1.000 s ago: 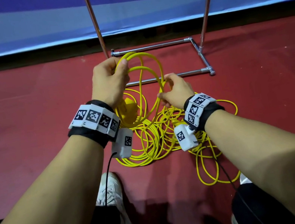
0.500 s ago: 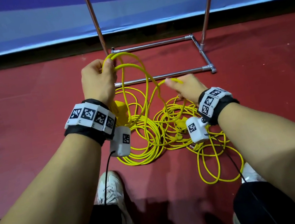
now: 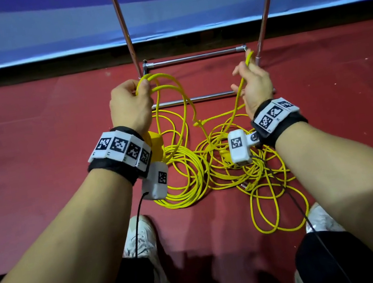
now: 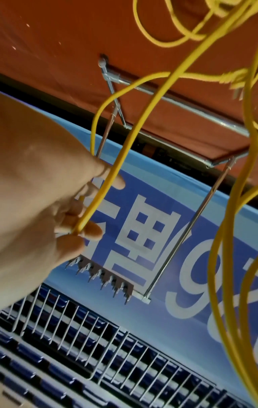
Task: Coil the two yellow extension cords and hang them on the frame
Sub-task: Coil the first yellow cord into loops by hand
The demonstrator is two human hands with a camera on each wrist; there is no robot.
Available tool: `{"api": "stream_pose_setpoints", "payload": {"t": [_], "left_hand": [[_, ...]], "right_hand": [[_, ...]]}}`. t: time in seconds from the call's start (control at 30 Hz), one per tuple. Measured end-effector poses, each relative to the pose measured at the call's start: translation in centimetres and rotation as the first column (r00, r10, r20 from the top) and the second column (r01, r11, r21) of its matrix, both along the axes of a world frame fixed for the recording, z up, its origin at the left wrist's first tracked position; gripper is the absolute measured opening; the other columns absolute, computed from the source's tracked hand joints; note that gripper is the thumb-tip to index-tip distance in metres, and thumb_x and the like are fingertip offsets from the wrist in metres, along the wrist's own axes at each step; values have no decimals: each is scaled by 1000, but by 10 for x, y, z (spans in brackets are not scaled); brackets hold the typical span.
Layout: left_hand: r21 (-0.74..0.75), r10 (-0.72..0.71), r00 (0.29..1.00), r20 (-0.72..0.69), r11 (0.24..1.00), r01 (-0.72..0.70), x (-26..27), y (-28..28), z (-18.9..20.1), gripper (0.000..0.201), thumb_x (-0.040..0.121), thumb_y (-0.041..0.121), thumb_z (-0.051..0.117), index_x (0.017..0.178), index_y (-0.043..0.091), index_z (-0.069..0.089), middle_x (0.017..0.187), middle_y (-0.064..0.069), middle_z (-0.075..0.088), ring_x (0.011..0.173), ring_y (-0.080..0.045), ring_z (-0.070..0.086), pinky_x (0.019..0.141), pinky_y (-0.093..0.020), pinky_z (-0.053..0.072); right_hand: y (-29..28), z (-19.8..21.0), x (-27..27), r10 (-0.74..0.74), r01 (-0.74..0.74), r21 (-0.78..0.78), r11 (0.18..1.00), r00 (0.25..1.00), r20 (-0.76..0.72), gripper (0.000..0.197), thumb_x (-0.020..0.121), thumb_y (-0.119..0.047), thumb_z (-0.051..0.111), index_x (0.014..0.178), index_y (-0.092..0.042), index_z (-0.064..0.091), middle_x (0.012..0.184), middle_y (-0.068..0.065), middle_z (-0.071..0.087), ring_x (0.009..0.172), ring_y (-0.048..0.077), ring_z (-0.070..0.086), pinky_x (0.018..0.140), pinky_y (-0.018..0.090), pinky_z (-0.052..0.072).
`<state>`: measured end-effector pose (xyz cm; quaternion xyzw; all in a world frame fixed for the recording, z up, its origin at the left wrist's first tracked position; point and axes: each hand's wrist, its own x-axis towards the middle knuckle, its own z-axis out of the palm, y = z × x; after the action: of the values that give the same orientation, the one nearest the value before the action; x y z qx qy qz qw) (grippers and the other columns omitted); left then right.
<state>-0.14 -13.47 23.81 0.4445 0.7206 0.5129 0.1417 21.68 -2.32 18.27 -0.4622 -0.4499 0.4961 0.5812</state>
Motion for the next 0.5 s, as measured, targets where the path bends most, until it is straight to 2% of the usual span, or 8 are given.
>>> {"api": "stream_pose_setpoints", "payload": {"t": [0.07, 0.13, 0.17, 0.23, 0.27, 0.3, 0.4, 0.5], "left_hand": [[4, -20, 1000, 11, 1000, 20, 1, 1, -1, 35, 96, 36, 54, 64, 22, 60, 62, 3, 64, 58, -16, 57, 65, -34, 52], [7, -41, 999, 16, 999, 41, 4, 2, -1, 35, 97, 35, 54, 65, 22, 60, 61, 4, 62, 55, -13, 55, 63, -30, 49], [7, -53, 998, 15, 999, 53, 7, 2, -1, 35, 98, 34, 54, 66, 21, 60, 60, 4, 61, 53, -12, 54, 60, -28, 47], [3, -75, 997, 16, 997, 75, 12, 2, 0, 31, 98, 31, 54, 71, 19, 62, 59, 5, 60, 51, -10, 52, 58, -27, 45], [2, -86, 996, 22, 996, 86, 15, 2, 1, 30, 98, 30, 54, 73, 17, 63, 58, 5, 59, 50, -10, 52, 57, -27, 45], [2, -97, 995, 34, 995, 97, 17, 2, 1, 29, 98, 29, 55, 74, 16, 64, 57, 5, 59, 50, -10, 52, 57, -27, 44], [2, -129, 987, 93, 992, 130, 24, 2, 1, 30, 98, 26, 55, 70, 16, 62, 45, 9, 55, 41, -5, 45, 48, -22, 38], [28, -167, 975, 145, 986, 165, 27, 2, 1, 33, 98, 24, 56, 67, 13, 60, 40, 9, 51, 37, -6, 41, 43, -20, 33]], "right_hand": [[6, -11, 3, 12, 15, -149, 989, 984, 178, 34, 98, -22, 54, 65, -17, 60, 99, -8, 64, 80, 10, 62, 68, 35, 53], [5, -17, 4, 127, 1, -318, 948, 916, 380, 27, 93, -20, 59, 67, -13, 63, 82, 10, 69, 65, 18, 67, 60, 33, 46], [1, -18, 6, 199, 24, -384, 923, 824, 531, 21, 90, -22, 62, 76, -8, 68, 87, 16, 71, 73, 25, 70, 61, 33, 45], [-10, -21, 5, 254, 108, -363, 925, 537, 805, 31, 88, -30, 66, 96, 0, 69, 106, 21, 69, 104, 38, 65, 76, 37, 46], [-15, -21, 1, 226, 86, -291, 953, 440, 869, 35, 87, -33, 67, 98, 0, 67, 112, 22, 67, 112, 41, 61, 83, 38, 45], [-20, -20, -6, 189, 24, -216, 976, 396, 899, 37, 85, -35, 68, 101, -1, 66, 117, 22, 65, 117, 41, 58, 87, 38, 45], [-29, -14, -28, 217, -276, -118, 954, 364, 906, 48, 89, -34, 68, 130, -10, 58, 133, 13, 60, 125, 32, 54, 100, 34, 41], [-30, -16, -38, 289, -369, -151, 917, 355, 889, 27, 99, -30, 55, 119, -13, 61, 119, 12, 67, 115, 33, 58, 90, 35, 43]]}}
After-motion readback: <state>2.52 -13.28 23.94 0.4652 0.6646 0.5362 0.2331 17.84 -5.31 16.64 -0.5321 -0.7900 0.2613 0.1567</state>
